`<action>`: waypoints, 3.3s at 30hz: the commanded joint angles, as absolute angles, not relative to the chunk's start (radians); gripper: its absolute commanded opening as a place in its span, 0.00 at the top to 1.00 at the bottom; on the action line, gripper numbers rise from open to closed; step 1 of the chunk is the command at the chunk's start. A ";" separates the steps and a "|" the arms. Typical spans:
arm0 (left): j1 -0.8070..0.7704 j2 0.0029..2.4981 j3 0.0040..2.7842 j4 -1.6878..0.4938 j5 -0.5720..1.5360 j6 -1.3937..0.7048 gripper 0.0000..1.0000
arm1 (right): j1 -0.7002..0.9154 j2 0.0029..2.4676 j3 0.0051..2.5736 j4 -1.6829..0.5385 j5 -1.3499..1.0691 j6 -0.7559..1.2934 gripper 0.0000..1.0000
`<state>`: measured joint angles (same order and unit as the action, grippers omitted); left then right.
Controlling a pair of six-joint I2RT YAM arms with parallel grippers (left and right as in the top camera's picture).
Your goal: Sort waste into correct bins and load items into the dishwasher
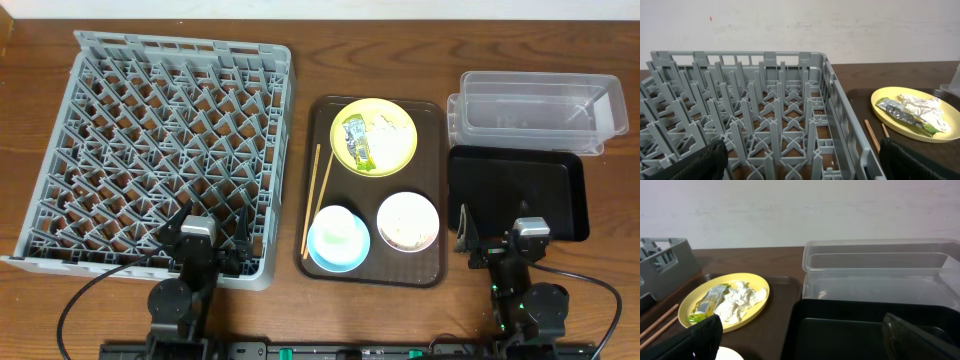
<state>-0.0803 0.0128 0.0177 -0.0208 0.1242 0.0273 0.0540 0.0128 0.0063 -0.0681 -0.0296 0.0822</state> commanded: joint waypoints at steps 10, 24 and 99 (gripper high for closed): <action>-0.082 0.004 0.004 -0.059 0.146 0.041 0.03 | 0.060 0.011 0.006 -0.072 -0.034 0.073 0.01; -0.082 0.043 0.097 -0.132 0.111 -0.051 0.04 | 0.060 0.016 0.033 -0.080 -0.034 0.164 0.01; -0.082 0.934 1.040 -1.111 0.120 -0.091 0.04 | 0.490 2.003 1.493 -0.595 -0.015 0.239 0.99</action>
<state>-0.0803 0.9352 1.0172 -1.1069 0.1169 -0.0822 0.4961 2.0945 1.4734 -0.5911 -0.0471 0.2272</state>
